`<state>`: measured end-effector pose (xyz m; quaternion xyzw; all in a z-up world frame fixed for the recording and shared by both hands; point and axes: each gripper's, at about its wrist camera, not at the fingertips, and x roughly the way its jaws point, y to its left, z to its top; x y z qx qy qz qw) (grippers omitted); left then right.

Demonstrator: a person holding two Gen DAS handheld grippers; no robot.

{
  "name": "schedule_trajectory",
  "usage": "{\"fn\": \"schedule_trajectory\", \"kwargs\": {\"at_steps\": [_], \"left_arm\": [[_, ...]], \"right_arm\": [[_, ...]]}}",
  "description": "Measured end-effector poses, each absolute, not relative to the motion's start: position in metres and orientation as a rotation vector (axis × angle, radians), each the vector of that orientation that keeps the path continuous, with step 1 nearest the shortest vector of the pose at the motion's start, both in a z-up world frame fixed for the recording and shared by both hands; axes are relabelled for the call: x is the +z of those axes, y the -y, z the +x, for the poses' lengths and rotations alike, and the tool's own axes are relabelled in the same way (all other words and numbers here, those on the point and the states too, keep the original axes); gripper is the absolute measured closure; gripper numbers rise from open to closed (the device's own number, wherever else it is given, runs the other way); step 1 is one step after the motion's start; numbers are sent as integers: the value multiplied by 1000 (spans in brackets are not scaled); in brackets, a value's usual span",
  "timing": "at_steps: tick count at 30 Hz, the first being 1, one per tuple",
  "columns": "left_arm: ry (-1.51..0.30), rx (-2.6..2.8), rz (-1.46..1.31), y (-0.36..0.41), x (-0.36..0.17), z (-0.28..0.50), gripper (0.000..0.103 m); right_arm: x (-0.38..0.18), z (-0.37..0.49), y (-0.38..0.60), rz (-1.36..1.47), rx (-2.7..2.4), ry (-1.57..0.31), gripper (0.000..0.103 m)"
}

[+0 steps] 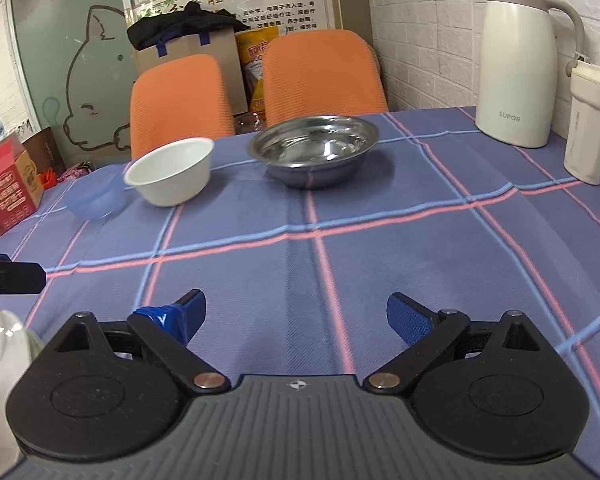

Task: Organize plates and bowls
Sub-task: 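Move the right tool toward the steel bowl while the left tool holds the plate stack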

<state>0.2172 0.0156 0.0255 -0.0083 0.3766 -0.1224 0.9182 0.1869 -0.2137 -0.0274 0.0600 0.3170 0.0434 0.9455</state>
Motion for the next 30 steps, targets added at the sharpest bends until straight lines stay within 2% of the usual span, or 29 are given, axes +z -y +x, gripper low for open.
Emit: {"fn": "schedule_trajectory", "kwargs": {"at_steps": [12, 19, 26, 30], "left_arm": [[-754, -309, 98, 68, 35, 301, 7], [-744, -366, 62, 100, 44, 367, 7], [-851, -383, -60, 108, 29, 453, 7], [-912, -372, -36, 120, 8, 484, 7]], "right_arm": [[-12, 251, 261, 43, 52, -608, 18], [-11, 285, 281, 60, 59, -618, 18], [-9, 318, 289, 144, 90, -627, 18], [-9, 348, 280, 122, 75, -629, 18]]}}
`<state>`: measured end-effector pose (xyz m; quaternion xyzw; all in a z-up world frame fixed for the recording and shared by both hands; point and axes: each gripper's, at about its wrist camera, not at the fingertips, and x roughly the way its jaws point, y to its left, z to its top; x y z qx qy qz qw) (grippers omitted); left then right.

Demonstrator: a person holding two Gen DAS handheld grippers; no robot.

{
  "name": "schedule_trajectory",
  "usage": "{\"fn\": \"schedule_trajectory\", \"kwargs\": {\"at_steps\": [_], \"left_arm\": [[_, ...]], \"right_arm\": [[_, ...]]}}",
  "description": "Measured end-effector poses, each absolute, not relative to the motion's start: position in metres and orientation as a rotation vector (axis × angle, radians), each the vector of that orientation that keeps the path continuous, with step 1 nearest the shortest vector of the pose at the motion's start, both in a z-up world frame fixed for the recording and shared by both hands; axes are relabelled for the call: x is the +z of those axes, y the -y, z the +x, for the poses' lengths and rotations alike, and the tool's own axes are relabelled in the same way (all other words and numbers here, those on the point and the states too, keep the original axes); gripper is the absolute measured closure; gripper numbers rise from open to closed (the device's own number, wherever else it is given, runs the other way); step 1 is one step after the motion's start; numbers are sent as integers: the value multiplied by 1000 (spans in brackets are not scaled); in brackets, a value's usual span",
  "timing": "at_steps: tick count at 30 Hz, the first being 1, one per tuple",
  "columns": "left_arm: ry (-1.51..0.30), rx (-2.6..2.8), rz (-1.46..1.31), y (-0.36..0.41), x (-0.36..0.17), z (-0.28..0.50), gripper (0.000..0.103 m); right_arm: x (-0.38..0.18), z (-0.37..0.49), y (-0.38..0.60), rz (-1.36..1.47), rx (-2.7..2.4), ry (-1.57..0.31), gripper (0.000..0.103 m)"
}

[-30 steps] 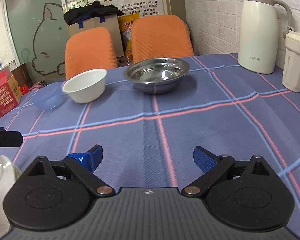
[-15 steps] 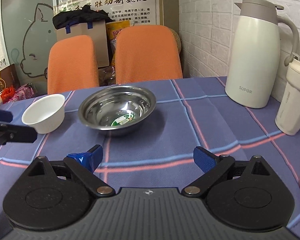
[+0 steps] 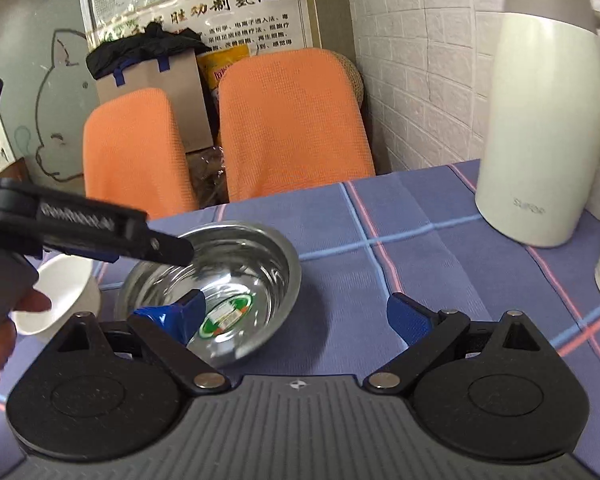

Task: Organize plates and bowls
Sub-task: 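Move the right tool toward the steel bowl while the left tool holds the plate stack, then grip the steel bowl rim with the right tool and lift it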

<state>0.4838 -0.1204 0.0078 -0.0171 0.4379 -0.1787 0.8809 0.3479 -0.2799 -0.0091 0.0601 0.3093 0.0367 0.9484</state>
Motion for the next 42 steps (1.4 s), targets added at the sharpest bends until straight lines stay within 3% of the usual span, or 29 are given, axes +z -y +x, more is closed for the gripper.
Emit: {"fn": "schedule_trajectory", "kwargs": {"at_steps": [9, 10, 11, 12, 14, 28, 42], "left_arm": [[-936, -368, 28, 129, -25, 502, 9], [-934, -374, 42, 130, -25, 501, 18], [-940, -385, 57, 131, -26, 500, 50], [-958, -403, 58, 130, -27, 500, 63], [-957, -415, 75, 132, -26, 496, 69], [-968, -441, 63, 126, 1, 444, 69], [-1023, -486, 99, 99, -12, 290, 67]], "right_arm": [[-46, 387, 261, 84, 118, -723, 19], [-47, 385, 255, 50, 119, -707, 20], [-47, 385, 251, 27, 128, -707, 20], [-47, 384, 248, 19, 141, -705, 20], [-45, 381, 243, 29, 181, -713, 22], [-14, 328, 234, 47, 230, -703, 20], [-22, 192, 213, 101, 292, -768, 19]]}}
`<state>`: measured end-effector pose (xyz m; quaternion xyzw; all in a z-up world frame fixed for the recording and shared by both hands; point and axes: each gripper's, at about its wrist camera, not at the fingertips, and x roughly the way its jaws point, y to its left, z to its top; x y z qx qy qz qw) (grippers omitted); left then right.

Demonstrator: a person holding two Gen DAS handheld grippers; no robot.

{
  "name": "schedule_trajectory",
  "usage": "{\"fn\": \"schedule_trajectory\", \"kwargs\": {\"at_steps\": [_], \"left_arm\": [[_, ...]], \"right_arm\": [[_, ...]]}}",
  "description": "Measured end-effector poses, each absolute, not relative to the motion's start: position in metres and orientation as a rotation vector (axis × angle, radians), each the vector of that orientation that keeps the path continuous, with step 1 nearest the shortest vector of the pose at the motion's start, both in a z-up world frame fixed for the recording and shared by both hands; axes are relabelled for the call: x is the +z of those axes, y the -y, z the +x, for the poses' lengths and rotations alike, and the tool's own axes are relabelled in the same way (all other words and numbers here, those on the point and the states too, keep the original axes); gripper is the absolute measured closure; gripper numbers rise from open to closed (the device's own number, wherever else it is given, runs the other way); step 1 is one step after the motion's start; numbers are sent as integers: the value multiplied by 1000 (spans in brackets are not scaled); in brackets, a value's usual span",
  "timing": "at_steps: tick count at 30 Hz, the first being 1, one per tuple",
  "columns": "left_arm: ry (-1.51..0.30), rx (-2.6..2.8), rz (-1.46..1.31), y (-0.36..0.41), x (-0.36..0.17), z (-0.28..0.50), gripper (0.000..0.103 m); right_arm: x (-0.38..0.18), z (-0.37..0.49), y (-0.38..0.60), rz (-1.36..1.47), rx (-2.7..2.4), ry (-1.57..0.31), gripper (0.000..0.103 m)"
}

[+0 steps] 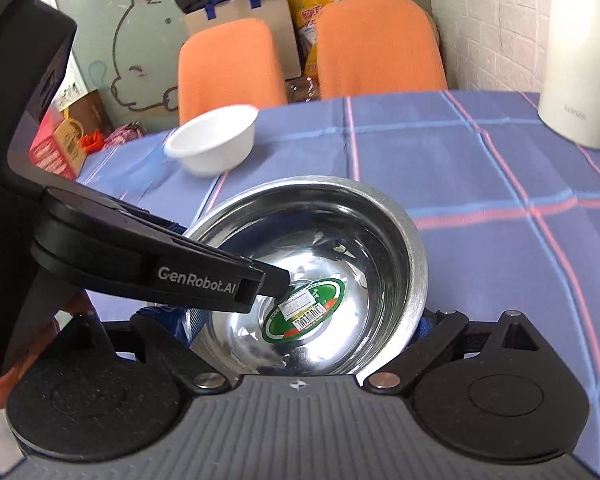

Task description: Organize plates and bowls

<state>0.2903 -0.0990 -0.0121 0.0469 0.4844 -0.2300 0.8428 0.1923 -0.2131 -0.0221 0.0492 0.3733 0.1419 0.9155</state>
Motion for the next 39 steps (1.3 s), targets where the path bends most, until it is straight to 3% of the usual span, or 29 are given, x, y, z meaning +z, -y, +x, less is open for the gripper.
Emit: {"fn": "schedule_trajectory", "kwargs": {"at_steps": [15, 18, 19, 29, 37, 39], "left_arm": [[-1000, -480, 98, 77, -26, 211, 63], [-981, -484, 111, 79, -28, 209, 46], [-983, -482, 111, 79, -28, 209, 30], [-824, -378, 73, 18, 16, 211, 28], [-798, -232, -15, -54, 44, 254, 27], [-789, -199, -19, -69, 52, 270, 12]], "right_arm": [[-35, 135, 188, 64, 333, -795, 19], [-41, 135, 188, 64, 342, -810, 20], [-41, 134, 188, 55, 340, -817, 20], [-5, 103, 240, 115, 245, -747, 20], [18, 166, 230, 45, 257, -711, 20], [24, 189, 220, 34, 280, -713, 20]]}}
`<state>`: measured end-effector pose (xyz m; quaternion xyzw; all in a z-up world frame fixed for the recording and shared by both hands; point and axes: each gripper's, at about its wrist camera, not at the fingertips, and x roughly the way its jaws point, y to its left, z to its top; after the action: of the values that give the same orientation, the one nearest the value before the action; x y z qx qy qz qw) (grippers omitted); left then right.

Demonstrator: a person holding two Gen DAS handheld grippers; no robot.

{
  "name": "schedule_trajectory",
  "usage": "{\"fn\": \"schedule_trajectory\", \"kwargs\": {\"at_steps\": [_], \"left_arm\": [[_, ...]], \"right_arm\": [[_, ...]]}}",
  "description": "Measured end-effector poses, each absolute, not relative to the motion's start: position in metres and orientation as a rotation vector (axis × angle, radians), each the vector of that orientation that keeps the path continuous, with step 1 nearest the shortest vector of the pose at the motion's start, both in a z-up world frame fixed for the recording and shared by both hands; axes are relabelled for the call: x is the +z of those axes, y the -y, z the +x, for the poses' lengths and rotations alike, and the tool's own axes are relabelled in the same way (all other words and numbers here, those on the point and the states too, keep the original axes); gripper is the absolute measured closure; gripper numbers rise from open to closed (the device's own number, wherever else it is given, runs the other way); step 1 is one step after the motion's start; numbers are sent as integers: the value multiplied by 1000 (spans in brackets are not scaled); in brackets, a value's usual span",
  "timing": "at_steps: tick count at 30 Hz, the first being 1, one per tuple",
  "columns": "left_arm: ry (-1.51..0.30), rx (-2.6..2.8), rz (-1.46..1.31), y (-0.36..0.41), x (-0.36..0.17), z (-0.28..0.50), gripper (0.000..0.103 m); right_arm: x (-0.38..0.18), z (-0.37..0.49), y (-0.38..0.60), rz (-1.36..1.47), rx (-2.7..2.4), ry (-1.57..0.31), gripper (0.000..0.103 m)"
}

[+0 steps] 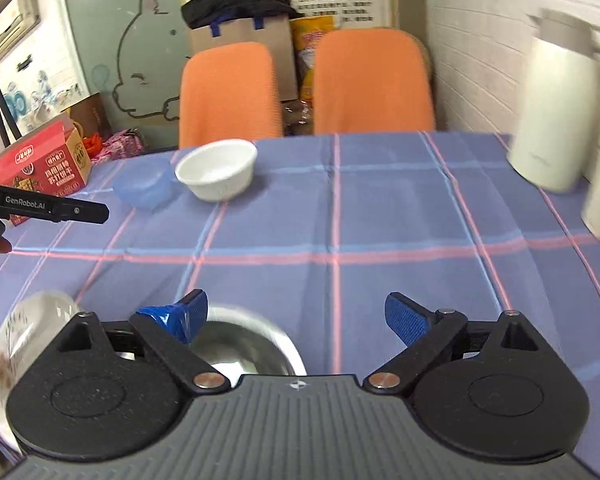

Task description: Organize plates and bowls

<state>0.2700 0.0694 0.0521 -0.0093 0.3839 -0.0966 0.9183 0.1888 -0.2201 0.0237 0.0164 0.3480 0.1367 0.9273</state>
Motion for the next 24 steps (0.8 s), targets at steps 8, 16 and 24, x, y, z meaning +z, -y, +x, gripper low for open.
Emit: {"fn": "schedule_trajectory", "kwargs": {"at_steps": [8, 16, 24], "left_arm": [[-733, -164, -3, -92, 68, 326, 1], [-808, -234, 36, -58, 45, 412, 0], [-906, -264, 92, -39, 7, 486, 0]], "right_arm": [[30, 252, 177, -72, 364, -711, 20], [13, 320, 140, -168, 423, -779, 20], [-18, 366, 119, -263, 455, -859, 20]]}}
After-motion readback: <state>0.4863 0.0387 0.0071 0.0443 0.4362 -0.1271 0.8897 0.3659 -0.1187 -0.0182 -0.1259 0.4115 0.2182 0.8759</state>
